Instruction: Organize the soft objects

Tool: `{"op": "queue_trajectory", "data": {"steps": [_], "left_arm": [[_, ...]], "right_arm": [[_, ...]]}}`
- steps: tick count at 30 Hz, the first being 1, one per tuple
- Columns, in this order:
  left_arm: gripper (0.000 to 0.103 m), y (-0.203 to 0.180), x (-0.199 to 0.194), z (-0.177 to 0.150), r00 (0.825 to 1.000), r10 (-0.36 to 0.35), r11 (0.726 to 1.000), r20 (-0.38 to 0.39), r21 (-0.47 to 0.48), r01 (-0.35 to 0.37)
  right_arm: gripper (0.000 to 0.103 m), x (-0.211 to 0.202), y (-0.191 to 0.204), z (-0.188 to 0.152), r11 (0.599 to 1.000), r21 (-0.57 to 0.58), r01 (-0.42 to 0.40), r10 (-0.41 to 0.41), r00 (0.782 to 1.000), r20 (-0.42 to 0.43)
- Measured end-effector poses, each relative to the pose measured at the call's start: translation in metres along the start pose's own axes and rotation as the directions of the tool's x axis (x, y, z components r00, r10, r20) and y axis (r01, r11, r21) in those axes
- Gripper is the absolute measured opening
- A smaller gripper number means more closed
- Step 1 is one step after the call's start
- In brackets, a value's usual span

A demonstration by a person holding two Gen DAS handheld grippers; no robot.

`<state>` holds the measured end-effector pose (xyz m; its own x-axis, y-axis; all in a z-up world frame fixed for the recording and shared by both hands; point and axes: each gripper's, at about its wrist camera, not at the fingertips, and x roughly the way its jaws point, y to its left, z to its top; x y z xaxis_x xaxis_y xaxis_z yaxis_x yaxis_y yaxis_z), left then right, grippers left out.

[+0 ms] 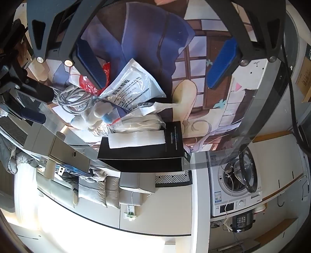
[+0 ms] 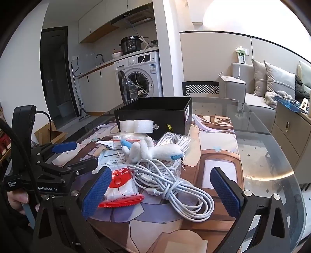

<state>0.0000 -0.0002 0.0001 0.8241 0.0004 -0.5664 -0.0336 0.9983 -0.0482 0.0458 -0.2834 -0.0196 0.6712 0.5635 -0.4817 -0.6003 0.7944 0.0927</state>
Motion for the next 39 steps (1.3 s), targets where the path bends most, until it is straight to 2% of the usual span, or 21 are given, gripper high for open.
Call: {"op": "queue_trajectory", "data": {"steps": [1,39], "left_arm": [[0.103,0.000,0.000,0.000,1.000,-0.002,1.000,0.000,-0.001,0.002],[0.103,0.004,0.001,0.003,1.000,-0.001,1.000,-0.003,-0.016,0.001]], "right_arm": [[0.103,0.001,0.000,0.000,1.000,0.000,-0.001,0.001,1.000,-0.020],[0.103,0.005,0.002,-0.002,1.000,-0.003,-0.014,0.014,1.000,-0.018]]}}
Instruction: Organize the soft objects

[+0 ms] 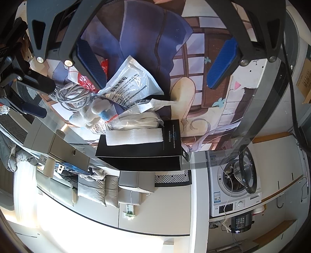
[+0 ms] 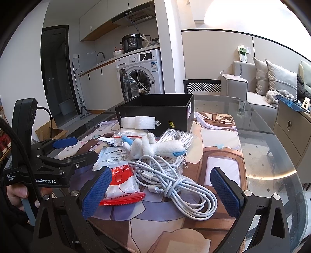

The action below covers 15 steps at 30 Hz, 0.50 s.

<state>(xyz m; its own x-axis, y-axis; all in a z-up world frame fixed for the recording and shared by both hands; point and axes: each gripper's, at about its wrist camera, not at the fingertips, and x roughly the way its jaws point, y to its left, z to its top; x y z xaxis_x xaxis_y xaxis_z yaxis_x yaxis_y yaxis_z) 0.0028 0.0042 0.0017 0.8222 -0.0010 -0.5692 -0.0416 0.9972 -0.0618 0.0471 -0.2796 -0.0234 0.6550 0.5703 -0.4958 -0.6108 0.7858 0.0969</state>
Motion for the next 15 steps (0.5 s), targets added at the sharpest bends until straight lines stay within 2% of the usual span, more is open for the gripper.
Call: {"op": "queue_trajectory", "data": {"steps": [15], "left_arm": [[0.103,0.0003,0.0000,0.0001,1.000,0.000,1.000,0.000,0.000,0.000]], "right_arm": [[0.103,0.0017,-0.0016,-0.0014,1.000,-0.001,-0.001,0.001,1.000,-0.002]]}}
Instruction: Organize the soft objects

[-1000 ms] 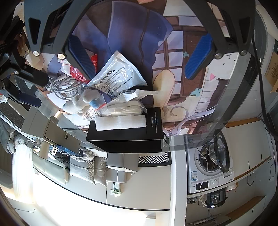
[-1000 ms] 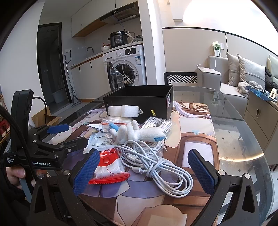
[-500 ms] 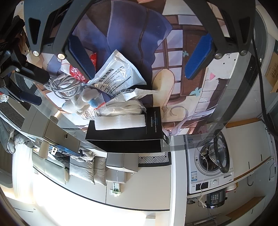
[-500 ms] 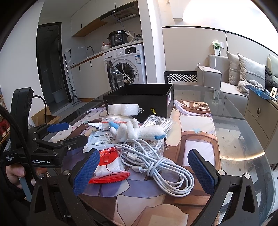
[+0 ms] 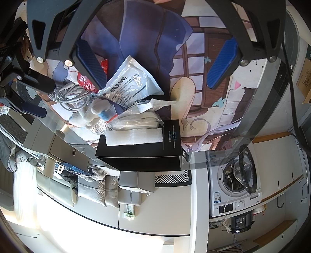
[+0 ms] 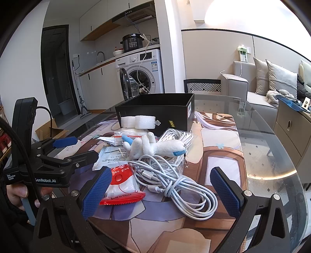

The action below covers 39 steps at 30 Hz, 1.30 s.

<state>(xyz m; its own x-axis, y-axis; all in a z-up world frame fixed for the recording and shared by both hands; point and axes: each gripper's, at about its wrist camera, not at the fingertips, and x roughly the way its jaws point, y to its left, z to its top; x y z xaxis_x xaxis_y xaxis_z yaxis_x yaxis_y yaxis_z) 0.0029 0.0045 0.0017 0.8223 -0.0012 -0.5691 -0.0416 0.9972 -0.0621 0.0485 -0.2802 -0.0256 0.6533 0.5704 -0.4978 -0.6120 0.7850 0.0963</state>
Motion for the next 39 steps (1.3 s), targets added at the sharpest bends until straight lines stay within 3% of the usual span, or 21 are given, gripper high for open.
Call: {"op": "queue_trajectory", "data": {"steps": [26,39], "left_arm": [[0.103,0.000,0.002,-0.001,1.000,-0.001,1.000,-0.004,-0.002,0.001],[0.103,0.006,0.009,-0.007,1.000,0.002,1.000,-0.011,-0.008,-0.002]], "right_arm": [[0.103,-0.001,-0.006,-0.001,1.000,0.017,0.012,-0.012,1.000,-0.007],[0.103,0.008,-0.014,-0.003,0.997,0.044,0.068,-0.066,0.997,-0.038]]}}
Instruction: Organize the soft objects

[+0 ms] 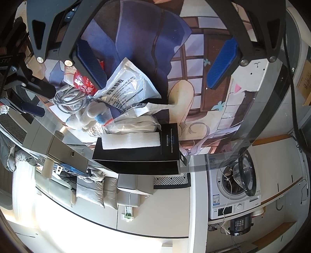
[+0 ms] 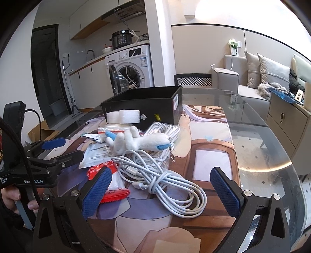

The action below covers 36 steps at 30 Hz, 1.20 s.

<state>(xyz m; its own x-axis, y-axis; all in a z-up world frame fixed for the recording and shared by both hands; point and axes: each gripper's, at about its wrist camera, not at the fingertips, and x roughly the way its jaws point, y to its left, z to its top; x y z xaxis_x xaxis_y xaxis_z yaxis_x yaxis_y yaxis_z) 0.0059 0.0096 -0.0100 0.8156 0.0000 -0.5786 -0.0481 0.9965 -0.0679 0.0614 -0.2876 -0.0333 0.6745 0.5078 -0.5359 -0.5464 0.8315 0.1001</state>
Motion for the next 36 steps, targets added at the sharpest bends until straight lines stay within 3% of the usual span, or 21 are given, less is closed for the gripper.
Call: {"op": "queue_trajectory", "data": {"steps": [16,20,36], "left_arm": [[0.103,0.002,0.006,-0.001,1.000,-0.003,1.000,-0.021,-0.011,0.003],[0.103,0.002,0.006,-0.001,1.000,-0.003,1.000,-0.020,-0.009,0.002],[0.103,0.002,0.006,0.002,1.000,-0.001,1.000,-0.019,-0.010,0.000]], "right_arm": [[0.103,0.024,-0.014,0.000,0.992,0.086,0.091,-0.083,0.992,-0.096],[0.103,0.029,-0.010,0.001,0.991,0.051,0.122,-0.115,0.986,-0.122],[0.103,0.023,-0.027,-0.003,0.987,0.107,0.117,-0.103,0.986,-0.132]]}}
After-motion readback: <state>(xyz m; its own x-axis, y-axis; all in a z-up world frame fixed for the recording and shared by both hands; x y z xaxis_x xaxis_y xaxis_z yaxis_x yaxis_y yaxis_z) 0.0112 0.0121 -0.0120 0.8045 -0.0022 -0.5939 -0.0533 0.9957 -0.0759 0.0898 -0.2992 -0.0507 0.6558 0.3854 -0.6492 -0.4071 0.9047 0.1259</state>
